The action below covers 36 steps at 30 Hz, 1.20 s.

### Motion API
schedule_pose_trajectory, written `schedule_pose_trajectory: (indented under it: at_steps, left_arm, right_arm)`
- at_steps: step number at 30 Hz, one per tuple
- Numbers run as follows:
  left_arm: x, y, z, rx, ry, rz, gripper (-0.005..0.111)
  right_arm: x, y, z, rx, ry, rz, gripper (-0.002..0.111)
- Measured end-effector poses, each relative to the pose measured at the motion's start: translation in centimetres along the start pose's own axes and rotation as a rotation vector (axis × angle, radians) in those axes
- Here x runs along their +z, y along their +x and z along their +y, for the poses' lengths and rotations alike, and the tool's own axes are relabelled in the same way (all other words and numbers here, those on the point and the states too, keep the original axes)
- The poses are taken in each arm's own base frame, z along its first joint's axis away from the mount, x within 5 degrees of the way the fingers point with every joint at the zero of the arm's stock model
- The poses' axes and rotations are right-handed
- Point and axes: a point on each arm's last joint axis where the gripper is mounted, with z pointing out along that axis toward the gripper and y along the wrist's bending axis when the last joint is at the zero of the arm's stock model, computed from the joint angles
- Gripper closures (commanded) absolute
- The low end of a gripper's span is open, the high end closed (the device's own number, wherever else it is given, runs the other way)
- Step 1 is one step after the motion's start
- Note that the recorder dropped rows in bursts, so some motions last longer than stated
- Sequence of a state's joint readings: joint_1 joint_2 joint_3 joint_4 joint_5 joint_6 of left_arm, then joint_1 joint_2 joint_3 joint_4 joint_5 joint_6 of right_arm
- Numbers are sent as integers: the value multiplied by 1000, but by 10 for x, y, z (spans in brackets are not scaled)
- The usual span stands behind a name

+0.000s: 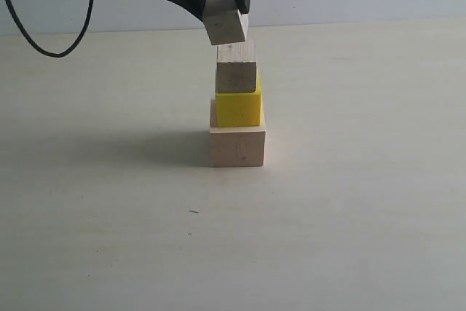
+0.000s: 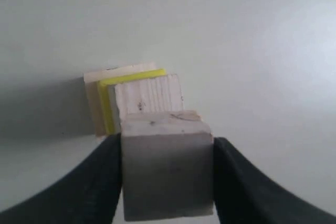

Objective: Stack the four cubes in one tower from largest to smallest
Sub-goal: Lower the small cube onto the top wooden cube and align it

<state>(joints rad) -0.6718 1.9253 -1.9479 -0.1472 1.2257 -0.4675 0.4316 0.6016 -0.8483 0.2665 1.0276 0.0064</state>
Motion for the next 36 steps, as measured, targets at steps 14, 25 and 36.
schedule_pose_trajectory:
  at_steps: [14, 25, 36]
  left_arm:
    - [-3, -20, -8, 13, -4, -86, 107]
    - [9, -12, -21, 10, -22, -69, 107]
    - [19, -13, -19, 8, -47, -61, 107]
  right_arm:
    - [0, 0, 0, -16, -2, 2, 108]
    - [0, 0, 0, -20, -3, 3, 108]
    - [0, 0, 0, -20, -3, 3, 108]
